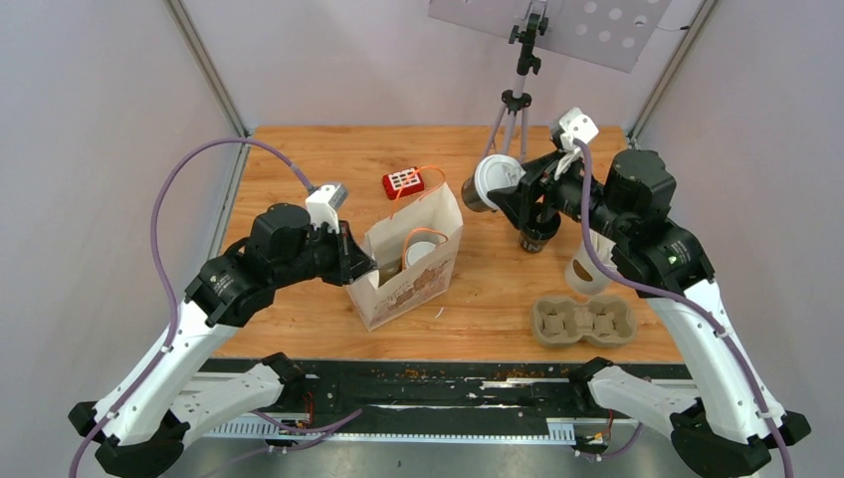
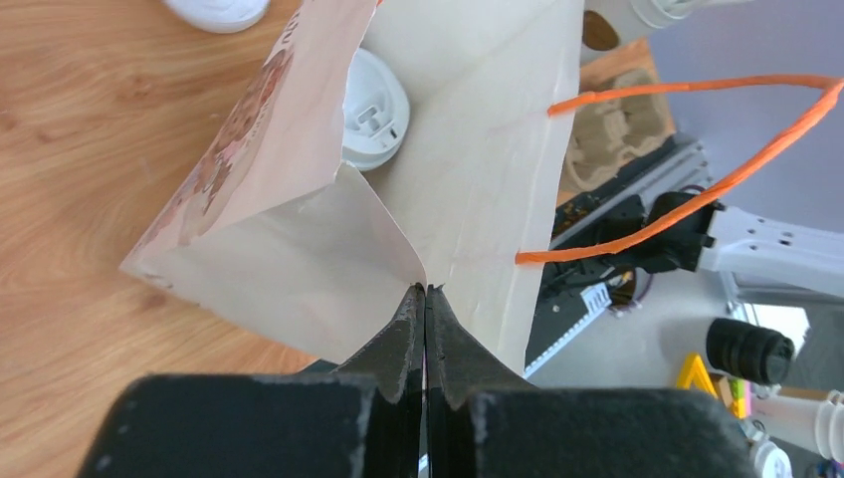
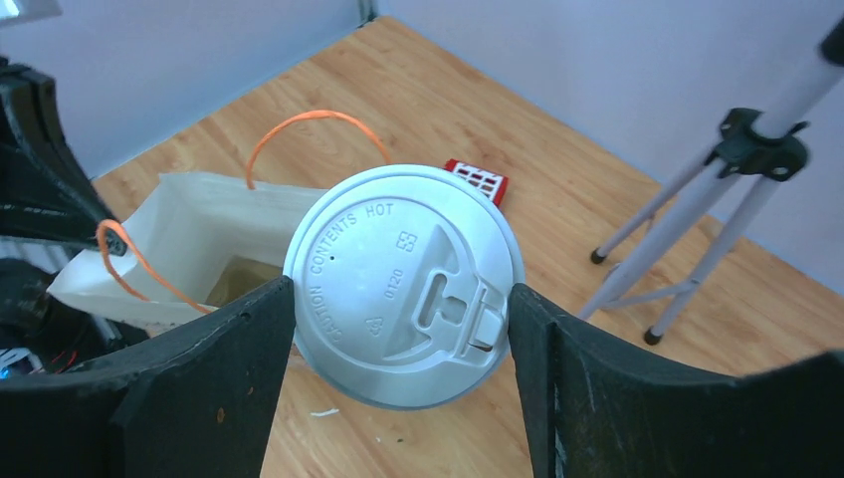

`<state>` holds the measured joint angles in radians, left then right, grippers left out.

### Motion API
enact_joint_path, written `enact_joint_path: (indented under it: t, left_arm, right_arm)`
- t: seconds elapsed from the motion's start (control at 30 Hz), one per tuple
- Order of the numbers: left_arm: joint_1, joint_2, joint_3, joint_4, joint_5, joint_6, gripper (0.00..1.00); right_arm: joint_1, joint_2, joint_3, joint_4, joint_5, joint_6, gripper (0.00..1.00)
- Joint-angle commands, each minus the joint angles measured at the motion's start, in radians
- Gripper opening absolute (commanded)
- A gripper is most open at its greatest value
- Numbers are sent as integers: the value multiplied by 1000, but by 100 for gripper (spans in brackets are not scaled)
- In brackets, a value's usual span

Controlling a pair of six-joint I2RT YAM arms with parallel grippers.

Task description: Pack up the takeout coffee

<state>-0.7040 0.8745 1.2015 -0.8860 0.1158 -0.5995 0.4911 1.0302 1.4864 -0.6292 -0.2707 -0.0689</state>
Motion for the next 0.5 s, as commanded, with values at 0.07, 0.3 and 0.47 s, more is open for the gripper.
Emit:
enact_joint_path:
  t: [0.07,0.3,0.47]
  left_arm:
    - [4,-21,-46,164,163,20,0]
    - [5,-33,-55,177,194,51,0]
    - [4,-45,-94,196,184,67,0]
  right_arm:
    - [26,-28,-111,164,-200,42,75]
    - [88,-2,-134,164,-226,30,75]
    - [186,20,-156,73,-146,-65,75]
